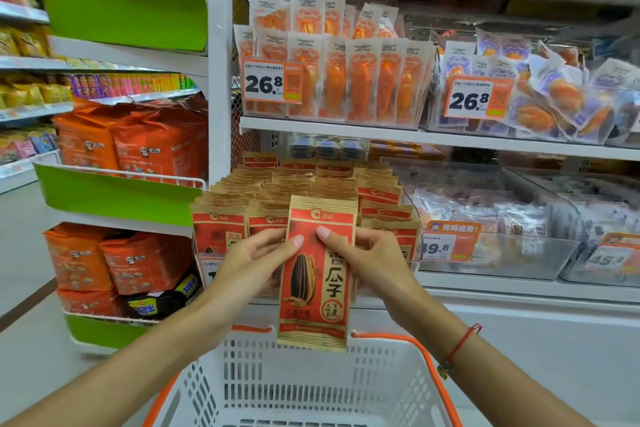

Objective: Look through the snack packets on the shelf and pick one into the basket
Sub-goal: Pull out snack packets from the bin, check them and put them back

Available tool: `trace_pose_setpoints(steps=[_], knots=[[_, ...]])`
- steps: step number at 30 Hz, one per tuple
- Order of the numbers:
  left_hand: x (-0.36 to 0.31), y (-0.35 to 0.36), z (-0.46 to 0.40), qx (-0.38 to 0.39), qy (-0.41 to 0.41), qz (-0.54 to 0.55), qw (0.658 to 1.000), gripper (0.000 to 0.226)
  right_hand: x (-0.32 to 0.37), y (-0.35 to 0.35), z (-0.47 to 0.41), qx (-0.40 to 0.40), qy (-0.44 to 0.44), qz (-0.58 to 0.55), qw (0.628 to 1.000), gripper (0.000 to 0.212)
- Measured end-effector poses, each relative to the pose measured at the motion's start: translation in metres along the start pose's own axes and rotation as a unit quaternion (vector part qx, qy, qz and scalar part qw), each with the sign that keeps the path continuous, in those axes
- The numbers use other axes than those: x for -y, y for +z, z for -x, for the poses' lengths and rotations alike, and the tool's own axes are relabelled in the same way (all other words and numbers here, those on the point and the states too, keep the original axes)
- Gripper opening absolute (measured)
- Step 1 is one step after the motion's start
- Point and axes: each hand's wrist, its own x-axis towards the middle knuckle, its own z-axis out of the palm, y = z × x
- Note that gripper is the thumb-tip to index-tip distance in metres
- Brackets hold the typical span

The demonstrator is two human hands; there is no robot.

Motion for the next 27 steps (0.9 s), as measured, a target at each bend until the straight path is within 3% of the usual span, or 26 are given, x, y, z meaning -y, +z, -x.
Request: trace_pose_setpoints(steps=[6,9,13,27], knots=[[-0.001,0.012,-0.007,-0.003,-0.001,-0.003,1.0,0.033,0.002,-0.008,-0.002,-0.055,-0.048,0.007,0.997,0.024],[0.0,0.018,-0.009,0.006,-0.008,-0.007,1.0,0.027,0.002,-0.013,-0.003,-0.083,-0.028,0.001,0.996,0.02],[0.002,0.021,-0.012,0.024,-0.022,-0.013,0.999,0.026,0.002,-0.019,-0.001,-0.085,0.013,0.019,0.996,0.044],[0.005,0.021,-0.011,0.036,-0.021,-0.019,0.999,0.025,-0.005,-0.025,-0.004,-0.082,-0.021,0.05,0.995,0.04]])
